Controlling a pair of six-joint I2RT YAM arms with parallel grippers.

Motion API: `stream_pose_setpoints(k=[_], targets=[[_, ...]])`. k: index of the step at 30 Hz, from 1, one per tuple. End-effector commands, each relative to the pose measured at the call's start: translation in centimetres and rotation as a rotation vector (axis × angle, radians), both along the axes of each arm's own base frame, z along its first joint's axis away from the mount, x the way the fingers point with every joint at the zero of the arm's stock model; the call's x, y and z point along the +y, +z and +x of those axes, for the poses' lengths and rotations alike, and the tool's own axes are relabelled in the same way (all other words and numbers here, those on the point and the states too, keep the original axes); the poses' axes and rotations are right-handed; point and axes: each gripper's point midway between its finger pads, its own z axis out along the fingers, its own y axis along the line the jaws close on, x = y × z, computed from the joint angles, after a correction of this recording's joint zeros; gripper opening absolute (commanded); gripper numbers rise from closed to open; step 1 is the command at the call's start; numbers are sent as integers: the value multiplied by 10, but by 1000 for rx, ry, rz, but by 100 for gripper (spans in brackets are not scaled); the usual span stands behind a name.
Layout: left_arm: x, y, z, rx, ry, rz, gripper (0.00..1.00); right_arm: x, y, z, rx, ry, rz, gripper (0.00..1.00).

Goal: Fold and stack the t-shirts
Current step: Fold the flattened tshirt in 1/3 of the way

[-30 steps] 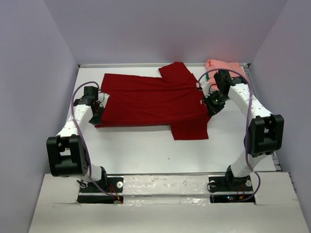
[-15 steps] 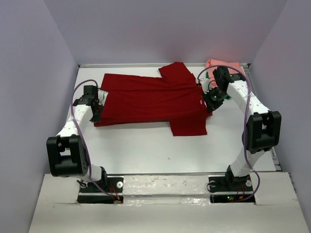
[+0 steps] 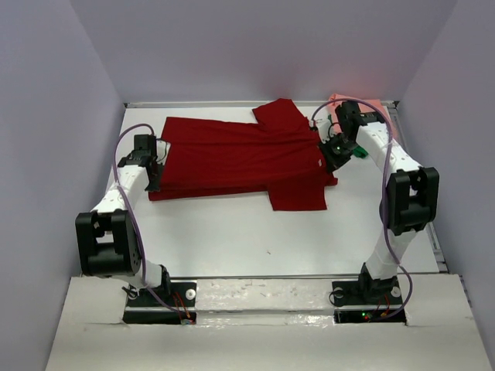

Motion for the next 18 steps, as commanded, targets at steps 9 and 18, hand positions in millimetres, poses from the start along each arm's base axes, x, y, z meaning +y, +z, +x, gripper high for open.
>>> stream_pose_setpoints(k=[9, 18], targets=[[9, -1, 18, -40, 40, 48, 0, -3, -4, 38, -66, -33, -33, 0], [11, -11, 25, -44, 55, 61, 0, -7, -20, 50, -68, -49, -63, 0]])
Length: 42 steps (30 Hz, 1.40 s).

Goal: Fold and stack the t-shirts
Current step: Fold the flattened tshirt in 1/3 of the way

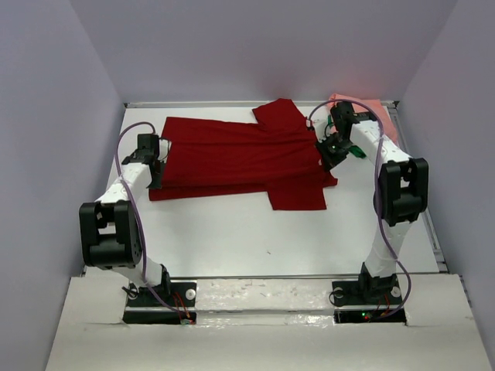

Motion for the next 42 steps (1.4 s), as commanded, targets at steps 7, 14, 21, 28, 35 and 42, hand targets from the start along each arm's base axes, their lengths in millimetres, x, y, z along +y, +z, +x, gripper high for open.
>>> stream_pose_setpoints(k=[7, 14, 21, 28, 35, 42], targets=[[4, -11, 11, -12, 41, 61, 0, -4, 0, 32, -80, -25, -35, 0], [-5, -20, 20, -14, 33, 73, 0, -4, -8, 39, -73, -26, -40, 0], [-2, -27, 28, 1, 38, 98, 0, -3, -14, 46, -68, -23, -44, 0], [5, -31, 30, 3, 52, 142, 0, -3, -23, 49, -53, -24, -49, 0], [7, -38, 33, 7, 62, 156, 0, -3, -29, 53, -47, -23, -53, 0], [10, -43, 41, 4, 74, 169, 0, -4, -32, 62, -55, -23, -64, 0]])
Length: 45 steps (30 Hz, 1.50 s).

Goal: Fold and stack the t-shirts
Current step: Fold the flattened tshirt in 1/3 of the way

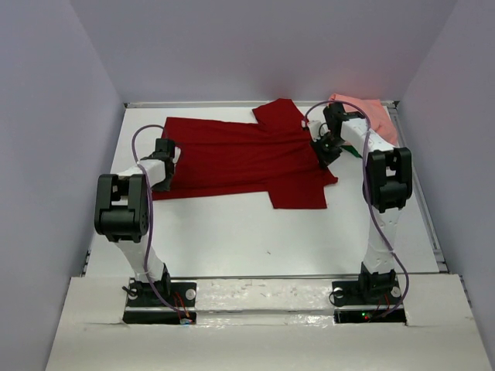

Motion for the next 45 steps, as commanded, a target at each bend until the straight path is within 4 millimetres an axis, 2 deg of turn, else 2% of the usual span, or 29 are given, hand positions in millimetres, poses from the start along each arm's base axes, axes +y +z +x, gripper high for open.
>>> stream_pose_setpoints(k=[1, 7, 9, 10, 12, 13, 14, 15, 16, 19, 20, 23, 29, 31, 32, 33, 36, 37, 40, 43, 45], targets=[[10, 13, 17, -50, 31, 55, 0, -3, 8, 22, -66, -5, -25, 0], [12, 7, 23, -42, 41, 71, 0, -3, 5, 29, -70, -7, -31, 0], [13, 9, 26, -48, 48, 76, 14, -3, 5, 31, -75, -8, -34, 0], [13, 9, 27, -52, 49, 77, 26, -4, 5, 32, -75, -9, -37, 0], [14, 10, 27, -53, 51, 81, 40, -4, 5, 34, -79, -12, -40, 17], [15, 11, 28, -54, 52, 85, 50, -5, 5, 35, -80, -12, -45, 27], [15, 11, 28, -56, 53, 87, 58, -5, 4, 35, -78, -12, -47, 42], [16, 13, 28, -60, 57, 91, 74, -6, 4, 35, -79, -12, -50, 56], [16, 13, 28, -62, 60, 93, 79, -6, 4, 35, -79, -12, -51, 61], [16, 15, 28, -66, 60, 95, 91, -6, 5, 35, -81, -12, -51, 69], [17, 16, 28, -68, 61, 98, 96, -6, 6, 36, -84, -13, -52, 76], [18, 21, 27, -72, 64, 103, 99, -7, 11, 36, -93, -18, -56, 86], [20, 51, 27, -111, 72, 118, 99, -10, 40, 34, -139, -17, -64, 90], [22, 66, 27, -131, 75, 125, 99, -11, 56, 33, -165, -18, -62, 91], [22, 78, 26, -153, 77, 127, 99, -10, 63, 32, -173, -20, -57, 91], [23, 93, 26, -179, 81, 129, 99, -9, 79, 30, -193, -16, -44, 91], [23, 116, 23, -215, 82, 131, 99, -7, 102, 22, -222, -14, -22, 92], [24, 127, 20, -232, 83, 130, 99, -7, 118, 19, -253, -15, -14, 92], [19, 145, 16, -268, 70, 101, 99, 2, 146, 6, -281, -1, 44, 92], [14, 149, 12, -267, 67, 86, 99, 11, 158, -6, -266, 9, 104, 92], [14, 150, 10, -269, 69, 86, 99, 13, 160, -11, -256, 14, 117, 92]])
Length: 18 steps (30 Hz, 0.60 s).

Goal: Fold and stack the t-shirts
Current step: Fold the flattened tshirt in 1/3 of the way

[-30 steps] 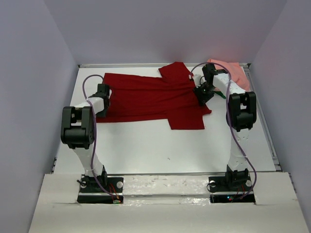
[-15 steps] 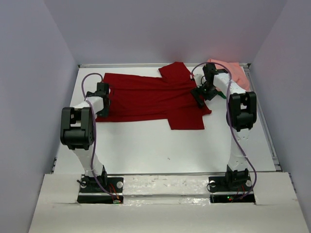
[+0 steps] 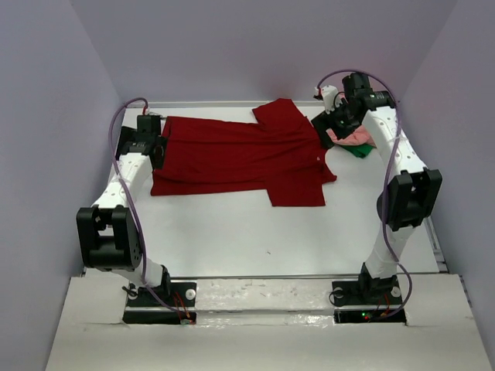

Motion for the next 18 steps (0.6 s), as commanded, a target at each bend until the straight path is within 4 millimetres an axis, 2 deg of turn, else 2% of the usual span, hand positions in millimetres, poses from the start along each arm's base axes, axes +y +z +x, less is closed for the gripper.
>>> stream_pose_setpoints(k=[1, 5, 9, 13, 15, 17, 18], targets=[[-6, 9, -10, 11, -7, -15, 99, 9, 18, -20, 14, 19, 61, 92], [-16, 7, -12, 15, -48, -56, 99, 10, 11, -29, 37, 33, 66, 93], [-36, -1, -11, 48, -124, -124, 99, 21, -8, -44, 131, 75, 122, 93], [-69, -5, -9, 58, -239, -273, 99, 36, -20, -52, 194, 132, 196, 93], [-82, -2, -7, 49, -284, -328, 99, 52, -22, -56, 209, 183, 220, 93], [-112, 0, -10, 64, -409, -456, 99, 61, -29, -59, 244, 216, 233, 93], [-120, -1, -11, 77, -435, -480, 99, 67, -29, -59, 249, 230, 235, 93]])
